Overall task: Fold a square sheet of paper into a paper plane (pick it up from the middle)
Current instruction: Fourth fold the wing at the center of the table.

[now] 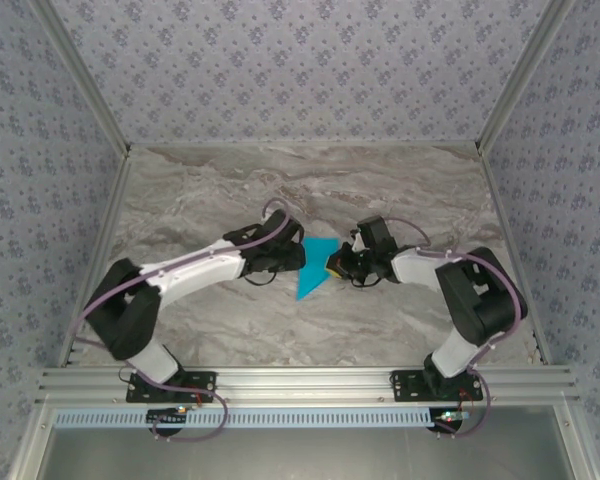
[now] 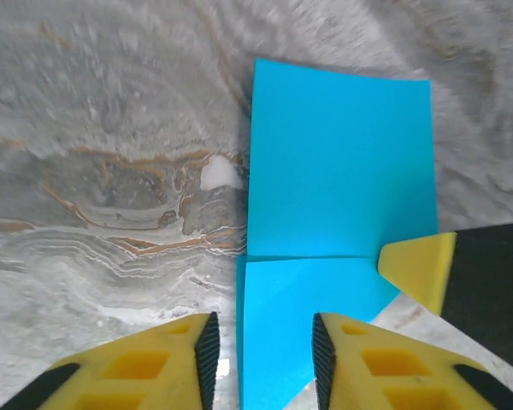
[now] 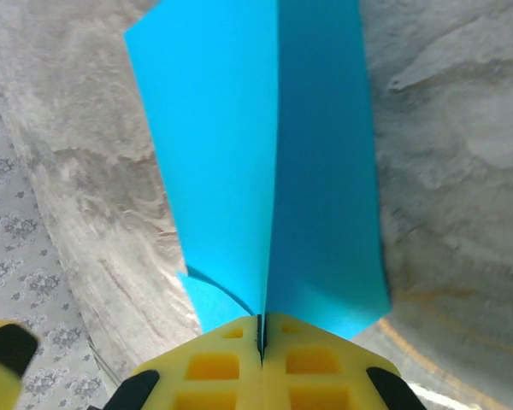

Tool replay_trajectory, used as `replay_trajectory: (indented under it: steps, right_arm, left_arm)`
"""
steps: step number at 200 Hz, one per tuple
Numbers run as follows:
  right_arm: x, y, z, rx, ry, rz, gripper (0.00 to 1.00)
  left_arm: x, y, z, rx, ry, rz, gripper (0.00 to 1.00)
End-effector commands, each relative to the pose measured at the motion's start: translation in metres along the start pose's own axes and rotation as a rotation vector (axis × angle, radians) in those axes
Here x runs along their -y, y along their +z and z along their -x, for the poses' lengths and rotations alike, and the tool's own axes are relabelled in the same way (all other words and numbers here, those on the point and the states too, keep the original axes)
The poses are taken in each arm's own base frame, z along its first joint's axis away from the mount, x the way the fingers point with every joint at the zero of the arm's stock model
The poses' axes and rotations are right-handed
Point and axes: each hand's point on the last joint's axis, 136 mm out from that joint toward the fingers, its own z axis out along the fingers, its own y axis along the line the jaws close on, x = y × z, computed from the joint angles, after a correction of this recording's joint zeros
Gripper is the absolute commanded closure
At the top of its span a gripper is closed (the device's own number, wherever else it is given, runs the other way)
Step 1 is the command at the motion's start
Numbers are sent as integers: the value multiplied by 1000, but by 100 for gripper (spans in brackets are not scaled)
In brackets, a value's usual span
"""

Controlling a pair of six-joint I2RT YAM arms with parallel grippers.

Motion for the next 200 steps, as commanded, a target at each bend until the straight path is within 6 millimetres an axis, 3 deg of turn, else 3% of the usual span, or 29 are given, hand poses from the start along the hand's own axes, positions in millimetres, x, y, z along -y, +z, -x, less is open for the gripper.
replay_trajectory:
  steps: [1,40,85,110,147,200]
  right_arm:
    - [-7,-18,1,64,-26,-65,100]
    - [-25,-42,-3,185,-20,-110,100]
    - [-69,-75,7,322,-88,-124,100]
    - [-74,-79,11,355,-74,-143,100]
    - [-40,-62,8,344,68,-196,100]
    - [6,-42,5,292,276,-227,100]
  left_arm:
    - [-6,-21,5,60,54,-8,55]
    - [5,-47,11,143,109,-122,37]
    - [7,-64,13,200,152,-180,23]
    - [8,-67,10,222,173,-206,13]
    - [13,-56,-1,218,261,-237,1]
    - [36,-18,-28,224,492,-253,2]
